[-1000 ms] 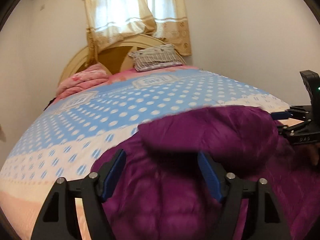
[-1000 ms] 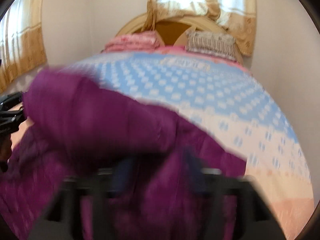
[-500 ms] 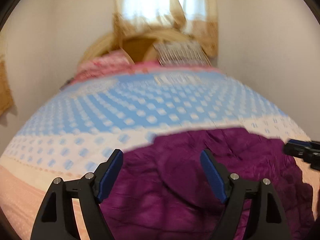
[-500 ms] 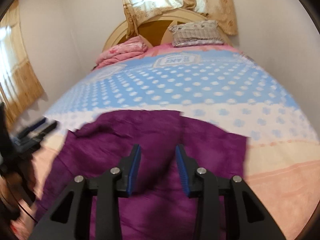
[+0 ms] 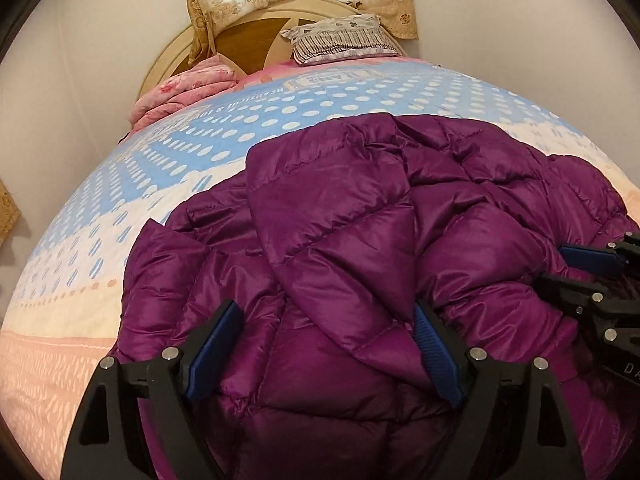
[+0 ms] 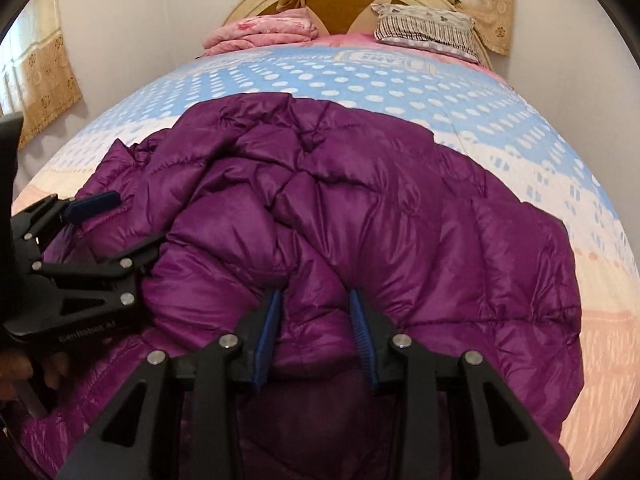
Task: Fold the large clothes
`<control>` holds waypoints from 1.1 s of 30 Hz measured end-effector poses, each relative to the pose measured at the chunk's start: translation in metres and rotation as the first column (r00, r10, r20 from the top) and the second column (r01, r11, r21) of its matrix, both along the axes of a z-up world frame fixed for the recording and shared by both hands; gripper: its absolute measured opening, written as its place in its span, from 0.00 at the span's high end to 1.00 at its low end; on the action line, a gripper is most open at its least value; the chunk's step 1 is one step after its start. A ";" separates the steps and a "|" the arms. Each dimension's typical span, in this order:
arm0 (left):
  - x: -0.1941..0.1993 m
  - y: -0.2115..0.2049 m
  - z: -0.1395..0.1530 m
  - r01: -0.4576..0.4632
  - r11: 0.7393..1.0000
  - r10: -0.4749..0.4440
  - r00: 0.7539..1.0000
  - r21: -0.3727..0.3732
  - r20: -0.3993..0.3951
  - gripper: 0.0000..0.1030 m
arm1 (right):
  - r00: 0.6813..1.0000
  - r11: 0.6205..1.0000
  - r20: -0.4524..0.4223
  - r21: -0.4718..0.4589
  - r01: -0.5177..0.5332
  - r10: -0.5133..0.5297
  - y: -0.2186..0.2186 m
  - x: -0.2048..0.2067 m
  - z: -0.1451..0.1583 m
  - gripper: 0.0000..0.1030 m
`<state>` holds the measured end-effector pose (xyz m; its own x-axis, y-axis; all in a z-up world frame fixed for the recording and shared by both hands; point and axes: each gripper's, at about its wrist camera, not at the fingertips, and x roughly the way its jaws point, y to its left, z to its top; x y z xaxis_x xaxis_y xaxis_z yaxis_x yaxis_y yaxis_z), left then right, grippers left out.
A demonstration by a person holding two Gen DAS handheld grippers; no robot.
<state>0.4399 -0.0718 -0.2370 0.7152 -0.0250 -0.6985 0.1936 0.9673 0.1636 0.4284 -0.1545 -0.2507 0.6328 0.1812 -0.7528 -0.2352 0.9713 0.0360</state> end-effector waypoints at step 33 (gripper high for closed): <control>0.008 -0.002 -0.004 -0.028 1.000 0.028 0.999 0.015 -0.015 0.09 | 1.000 1.000 0.021 -0.002 -0.003 0.003 0.000 -0.006 -0.003 0.62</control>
